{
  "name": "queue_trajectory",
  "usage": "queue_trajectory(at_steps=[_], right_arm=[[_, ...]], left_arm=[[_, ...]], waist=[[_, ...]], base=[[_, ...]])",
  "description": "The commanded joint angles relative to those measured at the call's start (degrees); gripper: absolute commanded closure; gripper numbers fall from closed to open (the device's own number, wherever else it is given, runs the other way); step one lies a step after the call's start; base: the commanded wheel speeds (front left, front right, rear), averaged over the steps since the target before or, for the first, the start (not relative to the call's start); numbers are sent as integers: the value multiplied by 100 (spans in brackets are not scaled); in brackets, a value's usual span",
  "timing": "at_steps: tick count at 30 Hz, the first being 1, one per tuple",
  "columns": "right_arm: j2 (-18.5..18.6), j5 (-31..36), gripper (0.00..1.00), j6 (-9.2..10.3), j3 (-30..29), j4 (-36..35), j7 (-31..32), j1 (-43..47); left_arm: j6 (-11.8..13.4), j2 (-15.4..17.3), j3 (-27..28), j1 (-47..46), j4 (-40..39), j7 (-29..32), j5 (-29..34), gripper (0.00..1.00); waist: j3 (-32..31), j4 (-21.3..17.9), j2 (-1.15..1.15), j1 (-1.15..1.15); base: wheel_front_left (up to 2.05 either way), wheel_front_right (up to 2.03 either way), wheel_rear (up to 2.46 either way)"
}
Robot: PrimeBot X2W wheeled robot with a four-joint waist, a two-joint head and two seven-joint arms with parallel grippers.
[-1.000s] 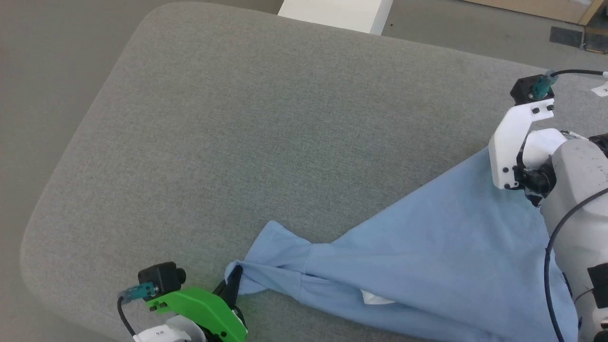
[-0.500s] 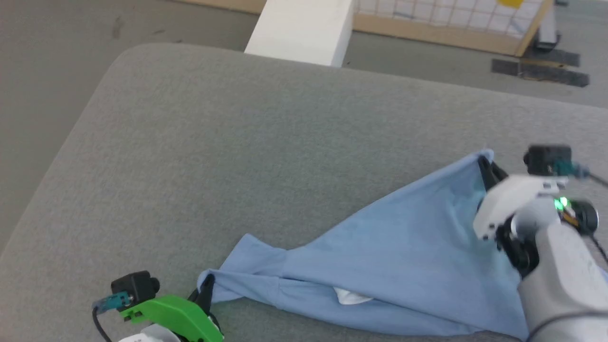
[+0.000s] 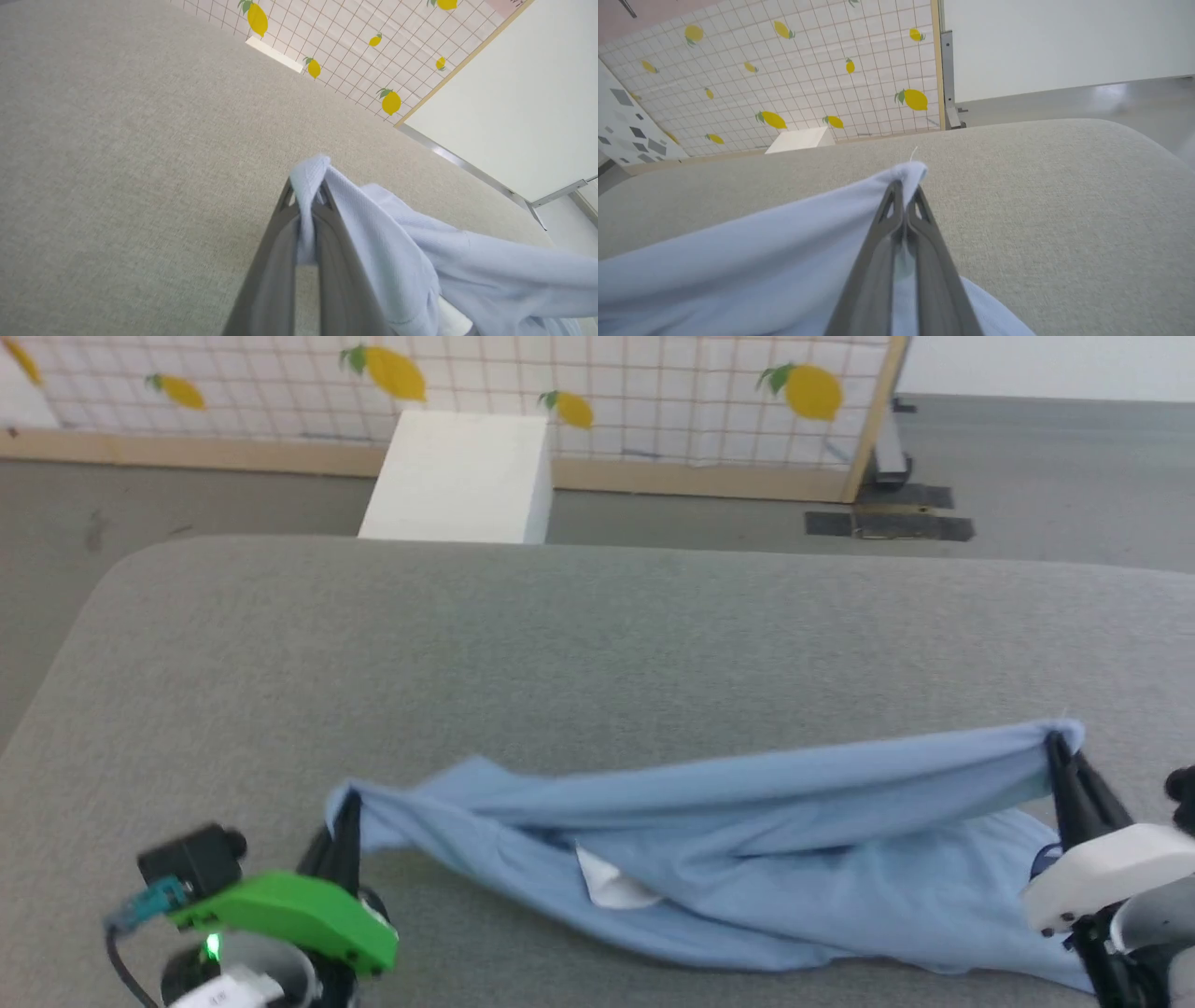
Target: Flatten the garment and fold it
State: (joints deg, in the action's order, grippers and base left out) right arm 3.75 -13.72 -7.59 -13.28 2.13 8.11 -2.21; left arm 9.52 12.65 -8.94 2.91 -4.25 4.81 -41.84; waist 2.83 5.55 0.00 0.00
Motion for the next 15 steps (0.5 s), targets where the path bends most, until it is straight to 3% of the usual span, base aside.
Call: queue_trajectory(at_steps=[1,5,10,15], right_arm=[[12,56,100,10,-40,-277,97,-5],[363,169,100,10,-30,-1051,620,-347],[1078,288,100,10,193,-1682,1445,-1284],[1742,250,100,10,587,-1464,1985,-2538]], left_arm=[[-55,77,68,-257,-101,-80,24,100],[-247,221,145,-916,-410,-78,5,100],[-459,441,177,-2048,-703,198,-62,100],[-615,464,261,-3271,-697,524,-402,100]], waist=[[-214,-277,0,0],[-238,-404,0,0],[-194,-532,0,0],[-25,-611,0,0]], base=[[0,0,0],[0,0,0],[0,0,0],[0,0,0]])
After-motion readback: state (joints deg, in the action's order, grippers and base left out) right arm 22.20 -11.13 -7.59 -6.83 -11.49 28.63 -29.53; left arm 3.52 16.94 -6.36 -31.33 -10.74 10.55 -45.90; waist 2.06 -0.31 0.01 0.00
